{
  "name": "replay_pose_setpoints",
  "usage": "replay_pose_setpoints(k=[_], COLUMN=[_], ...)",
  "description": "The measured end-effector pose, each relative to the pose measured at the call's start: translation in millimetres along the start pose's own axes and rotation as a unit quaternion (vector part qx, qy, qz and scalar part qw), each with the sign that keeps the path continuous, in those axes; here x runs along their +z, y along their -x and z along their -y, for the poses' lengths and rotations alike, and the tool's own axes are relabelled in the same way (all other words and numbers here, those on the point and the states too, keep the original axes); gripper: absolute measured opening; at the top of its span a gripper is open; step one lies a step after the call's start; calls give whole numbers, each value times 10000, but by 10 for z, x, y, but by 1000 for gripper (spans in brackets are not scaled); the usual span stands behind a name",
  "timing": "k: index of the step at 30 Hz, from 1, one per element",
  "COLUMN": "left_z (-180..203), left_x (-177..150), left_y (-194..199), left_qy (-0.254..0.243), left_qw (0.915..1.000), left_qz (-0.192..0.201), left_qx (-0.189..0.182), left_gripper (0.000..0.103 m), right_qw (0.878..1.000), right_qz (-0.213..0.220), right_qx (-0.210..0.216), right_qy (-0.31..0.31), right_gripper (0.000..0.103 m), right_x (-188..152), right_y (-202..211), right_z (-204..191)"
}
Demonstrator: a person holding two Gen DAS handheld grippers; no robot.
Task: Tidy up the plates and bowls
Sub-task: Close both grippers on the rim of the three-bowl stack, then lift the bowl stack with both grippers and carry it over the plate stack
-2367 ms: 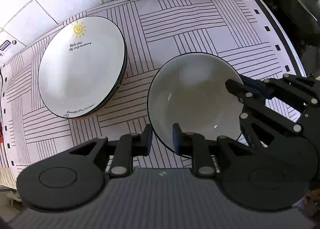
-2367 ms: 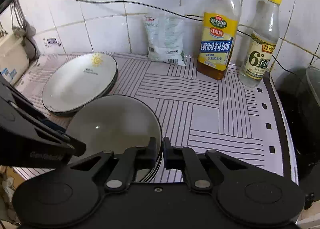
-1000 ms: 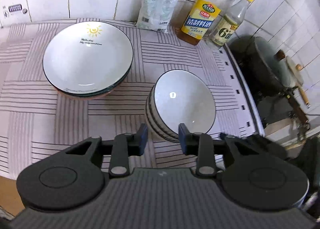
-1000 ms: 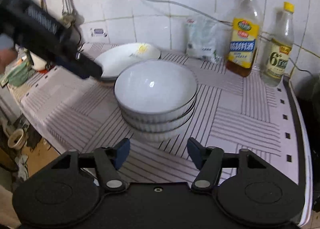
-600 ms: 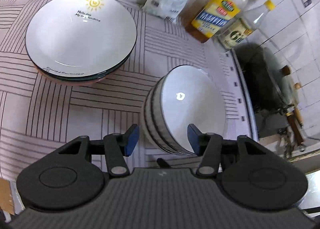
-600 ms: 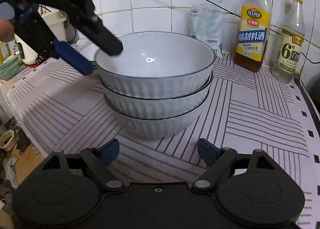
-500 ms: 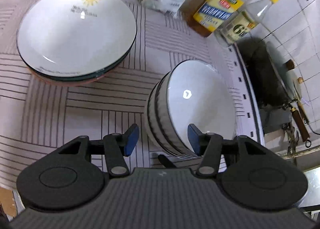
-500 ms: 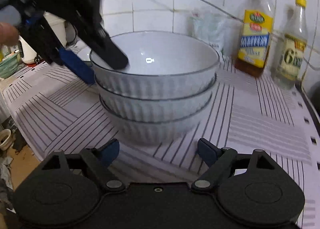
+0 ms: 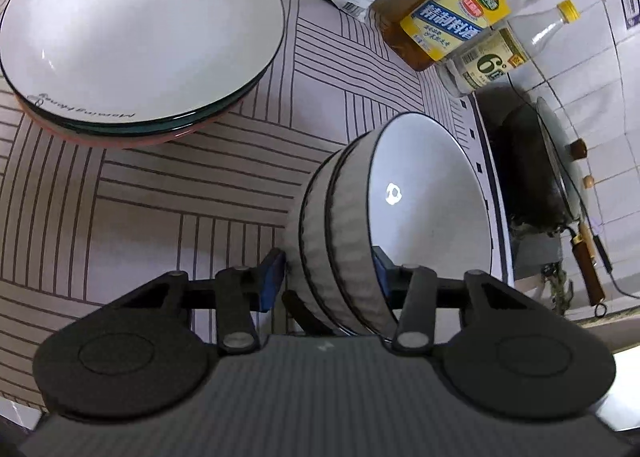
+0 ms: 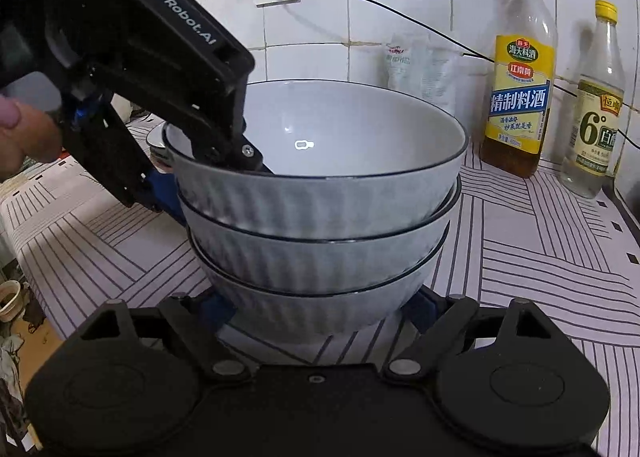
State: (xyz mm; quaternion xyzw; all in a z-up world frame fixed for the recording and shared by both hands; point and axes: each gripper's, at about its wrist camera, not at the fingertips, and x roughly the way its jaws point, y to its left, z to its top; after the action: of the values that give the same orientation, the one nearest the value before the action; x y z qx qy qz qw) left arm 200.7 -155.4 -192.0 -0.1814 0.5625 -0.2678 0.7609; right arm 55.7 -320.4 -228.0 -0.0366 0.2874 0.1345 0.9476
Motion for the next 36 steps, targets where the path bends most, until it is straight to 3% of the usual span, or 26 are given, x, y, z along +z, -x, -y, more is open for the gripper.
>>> replay_pose_setpoints(k=[6, 10, 22, 29, 36], left_z=[-19, 66, 194, 204, 134], left_x=[-59, -90, -174, -186, -172], left_y=[17, 48, 96, 281, 548], left_qy=[76, -101, -727, -646, -715], left_qw=[9997, 9993, 9959, 9966, 9952], left_qz=[223, 333, 442, 504, 657], left_qx=[-26, 147, 301, 77, 142], left_gripper=[43, 43, 43, 43, 43], right_qw=[10000, 9999, 9997, 9985, 9975], right_qz=[85, -152, 129, 290, 428], right_qx=[-13, -11, -185, -211, -38], right_qy=[9, -19, 126, 421, 554], right_gripper=[93, 93, 92, 92, 92], right_x=[-8, 81, 1, 113, 269], right_y=[-47, -68, 38, 195, 220], right_z=[-1, 12, -70, -128, -292])
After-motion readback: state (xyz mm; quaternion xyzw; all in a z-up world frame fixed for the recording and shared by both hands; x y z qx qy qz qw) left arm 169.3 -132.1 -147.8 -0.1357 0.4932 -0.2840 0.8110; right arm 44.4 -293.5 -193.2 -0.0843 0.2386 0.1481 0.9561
